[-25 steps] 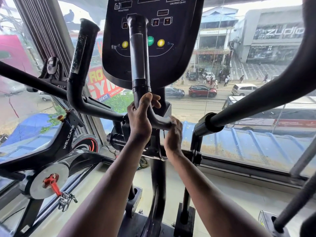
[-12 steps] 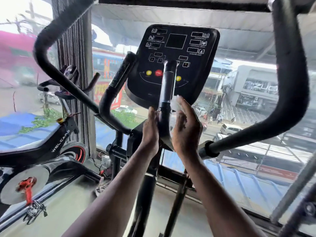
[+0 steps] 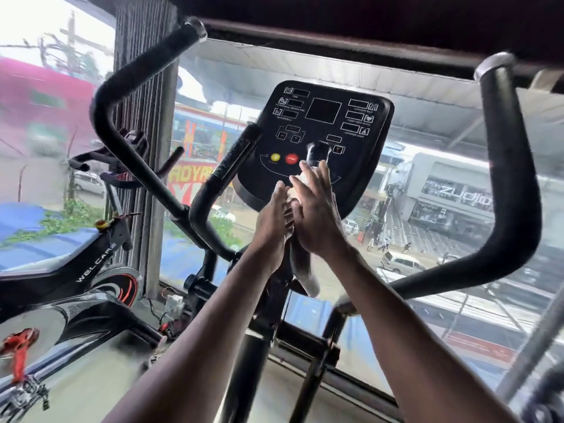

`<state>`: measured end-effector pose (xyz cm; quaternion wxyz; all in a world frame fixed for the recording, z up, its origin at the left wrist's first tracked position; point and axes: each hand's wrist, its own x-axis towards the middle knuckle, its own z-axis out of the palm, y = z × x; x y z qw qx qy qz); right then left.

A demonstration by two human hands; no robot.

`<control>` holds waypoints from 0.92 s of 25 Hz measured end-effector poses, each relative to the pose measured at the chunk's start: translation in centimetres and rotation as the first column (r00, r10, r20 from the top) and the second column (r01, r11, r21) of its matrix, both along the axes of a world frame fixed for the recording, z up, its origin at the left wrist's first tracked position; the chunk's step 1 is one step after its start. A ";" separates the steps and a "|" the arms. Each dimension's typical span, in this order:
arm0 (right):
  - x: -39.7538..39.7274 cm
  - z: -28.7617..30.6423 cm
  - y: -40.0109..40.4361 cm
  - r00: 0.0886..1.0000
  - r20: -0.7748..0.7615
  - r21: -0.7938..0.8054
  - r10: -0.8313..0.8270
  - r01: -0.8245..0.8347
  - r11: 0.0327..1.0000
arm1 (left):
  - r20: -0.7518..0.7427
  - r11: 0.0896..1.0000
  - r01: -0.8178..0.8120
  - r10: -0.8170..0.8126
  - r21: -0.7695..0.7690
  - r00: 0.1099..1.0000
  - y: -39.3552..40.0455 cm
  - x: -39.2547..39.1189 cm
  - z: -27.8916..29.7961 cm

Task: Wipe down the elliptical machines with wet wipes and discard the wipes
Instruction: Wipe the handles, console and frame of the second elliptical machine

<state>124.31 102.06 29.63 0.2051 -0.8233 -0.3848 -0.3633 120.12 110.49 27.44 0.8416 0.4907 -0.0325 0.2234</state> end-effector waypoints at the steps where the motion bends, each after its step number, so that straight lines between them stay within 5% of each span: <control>1: -0.4 -0.7 -0.1 1.000 0.008 -0.035 -0.012 0.013 0.999 | 0.006 1.000 -0.015 0.015 0.003 1.000 0.3 0.3 0.2; 4: -2.1 -3.2 -1.6 0.999 0.015 -0.136 -0.035 0.037 0.990 | 0.016 1.000 -0.029 0.029 0.009 0.999 0.7 0.0 1.2; 9: -0.3 3.2 1.4 0.983 -0.096 -0.072 -0.159 0.153 0.986 | 0.026 0.998 -0.055 0.055 0.024 0.998 0.0 0.4 3.6; 13: 1.0 1.6 1.6 0.981 0.013 -0.163 -0.195 0.194 0.967 | 0.041 0.995 -0.065 0.062 0.069 0.997 0.8 0.2 4.7; 20: 2.7 6.6 3.3 0.933 -0.344 0.247 -0.108 0.201 0.948 | 0.042 0.995 -0.070 0.067 0.073 0.997 0.1 1.3 6.1; 23: 4.2 6.5 2.7 0.793 -0.532 0.573 0.298 0.078 0.816 | 0.050 0.990 -0.127 0.124 0.061 0.991 0.0 1.1 6.4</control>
